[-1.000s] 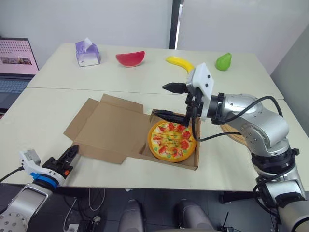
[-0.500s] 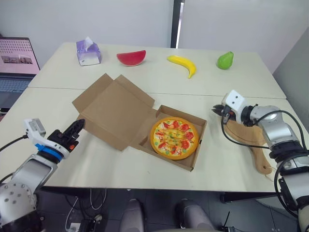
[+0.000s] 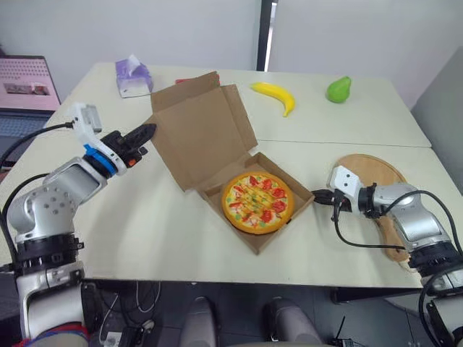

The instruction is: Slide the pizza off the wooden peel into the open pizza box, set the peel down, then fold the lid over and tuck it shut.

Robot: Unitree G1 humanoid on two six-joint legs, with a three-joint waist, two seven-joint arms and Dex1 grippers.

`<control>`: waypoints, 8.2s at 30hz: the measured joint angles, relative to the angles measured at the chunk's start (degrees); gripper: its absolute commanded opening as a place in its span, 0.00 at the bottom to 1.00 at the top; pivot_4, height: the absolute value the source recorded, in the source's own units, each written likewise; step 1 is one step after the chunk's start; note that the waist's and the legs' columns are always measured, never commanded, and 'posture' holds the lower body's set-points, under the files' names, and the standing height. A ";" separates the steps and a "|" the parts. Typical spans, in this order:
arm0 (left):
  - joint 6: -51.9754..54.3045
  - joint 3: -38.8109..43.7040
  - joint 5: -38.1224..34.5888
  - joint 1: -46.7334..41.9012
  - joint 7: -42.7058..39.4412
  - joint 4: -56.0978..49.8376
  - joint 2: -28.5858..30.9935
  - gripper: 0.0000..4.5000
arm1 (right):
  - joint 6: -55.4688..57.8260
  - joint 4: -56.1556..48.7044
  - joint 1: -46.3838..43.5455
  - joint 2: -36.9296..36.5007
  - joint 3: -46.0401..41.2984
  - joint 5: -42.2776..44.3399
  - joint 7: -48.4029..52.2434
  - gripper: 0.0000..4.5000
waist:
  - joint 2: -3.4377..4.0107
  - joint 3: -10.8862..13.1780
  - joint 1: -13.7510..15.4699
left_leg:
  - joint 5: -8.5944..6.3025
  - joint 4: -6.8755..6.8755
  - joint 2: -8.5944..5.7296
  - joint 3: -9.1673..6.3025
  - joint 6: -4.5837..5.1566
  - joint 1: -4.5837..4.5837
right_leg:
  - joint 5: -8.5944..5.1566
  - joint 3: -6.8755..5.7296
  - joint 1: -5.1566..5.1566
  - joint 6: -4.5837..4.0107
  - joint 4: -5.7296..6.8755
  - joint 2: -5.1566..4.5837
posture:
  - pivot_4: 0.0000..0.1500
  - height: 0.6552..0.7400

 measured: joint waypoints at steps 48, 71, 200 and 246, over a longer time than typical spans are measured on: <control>-29.92 -7.01 26.95 -20.11 -16.15 21.80 -13.49 0.00 | 16.67 21.71 -38.02 18.13 -11.46 6.22 -23.06 0.71 | 0.10 0.09 -0.30 | -0.01 0.08 -0.40 -0.18 0.07 -0.20 | 0.00 0.14 -0.12 0.20 0.13 -0.20 | 1.00 1.00; -27.60 -6.51 27.49 -18.00 -13.54 17.23 -14.66 0.00 | 19.52 13.05 -35.01 19.93 -10.54 3.57 -30.18 0.01 | 0.11 0.10 -0.29 | -0.01 0.10 -0.40 -0.19 0.07 -0.19 | 0.00 0.14 -0.13 0.20 0.20 -0.20 | 1.00 1.00; -10.70 -8.27 23.12 14.57 5.20 -43.42 -16.15 0.00 | 63.55 -45.71 -8.10 46.23 -15.97 8.68 -54.54 0.01 | 0.10 0.04 -2.32 | -0.01 -0.02 -0.39 -0.35 0.05 -0.30 | -0.18 0.22 -0.42 0.25 0.41 -0.14 | 1.00 1.00; 7.41 -1.44 9.75 -8.97 -13.00 -3.71 -4.65 0.00 | 43.37 -13.45 -27.65 35.25 -11.80 7.82 -51.62 0.01 | 0.10 0.06 -0.76 | -0.01 -0.20 -0.45 -0.39 0.06 -0.31 | -0.09 -0.02 -0.25 0.19 -0.02 -0.24 | 1.00 1.00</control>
